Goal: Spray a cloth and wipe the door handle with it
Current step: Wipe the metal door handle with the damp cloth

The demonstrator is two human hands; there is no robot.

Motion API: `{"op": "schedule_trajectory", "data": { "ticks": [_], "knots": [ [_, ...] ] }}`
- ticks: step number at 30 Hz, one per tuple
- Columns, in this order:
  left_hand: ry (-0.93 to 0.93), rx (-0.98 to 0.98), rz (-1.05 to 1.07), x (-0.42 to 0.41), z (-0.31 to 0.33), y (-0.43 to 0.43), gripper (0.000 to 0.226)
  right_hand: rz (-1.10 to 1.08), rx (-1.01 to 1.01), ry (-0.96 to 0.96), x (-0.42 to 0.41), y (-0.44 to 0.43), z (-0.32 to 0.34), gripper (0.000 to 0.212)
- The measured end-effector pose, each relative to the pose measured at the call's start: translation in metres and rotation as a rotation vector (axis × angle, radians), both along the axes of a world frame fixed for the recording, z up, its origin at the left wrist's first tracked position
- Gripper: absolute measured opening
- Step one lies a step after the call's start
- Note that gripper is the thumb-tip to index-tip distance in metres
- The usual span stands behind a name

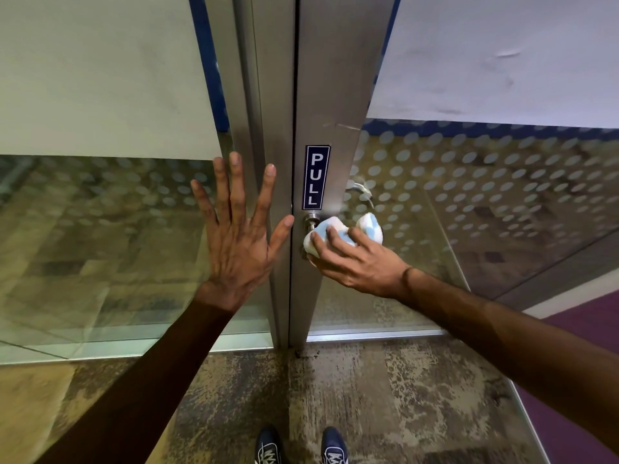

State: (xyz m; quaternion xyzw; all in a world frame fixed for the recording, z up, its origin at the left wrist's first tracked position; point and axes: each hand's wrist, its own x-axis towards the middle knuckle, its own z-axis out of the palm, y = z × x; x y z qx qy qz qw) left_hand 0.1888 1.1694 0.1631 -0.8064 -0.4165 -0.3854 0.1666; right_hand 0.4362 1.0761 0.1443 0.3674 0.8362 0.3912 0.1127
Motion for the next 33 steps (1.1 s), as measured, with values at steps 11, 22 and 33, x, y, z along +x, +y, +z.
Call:
{"op": "schedule_trajectory", "data": {
  "ticks": [11,22,33],
  "knots": [
    [-0.008,0.002,-0.017,0.003,-0.001,0.002,0.074,0.068,0.045,-0.056,0.051,-0.026,0.0,0.042],
    [-0.021,0.009,-0.043,0.01,-0.007,0.002,0.075,-0.362,-0.129,0.64,0.077,-0.087,0.011,0.069],
    [-0.006,-0.025,-0.056,0.005,0.008,0.001,0.071,-0.515,-0.056,2.834,-0.028,-0.078,-0.014,0.051]
  ]
}}
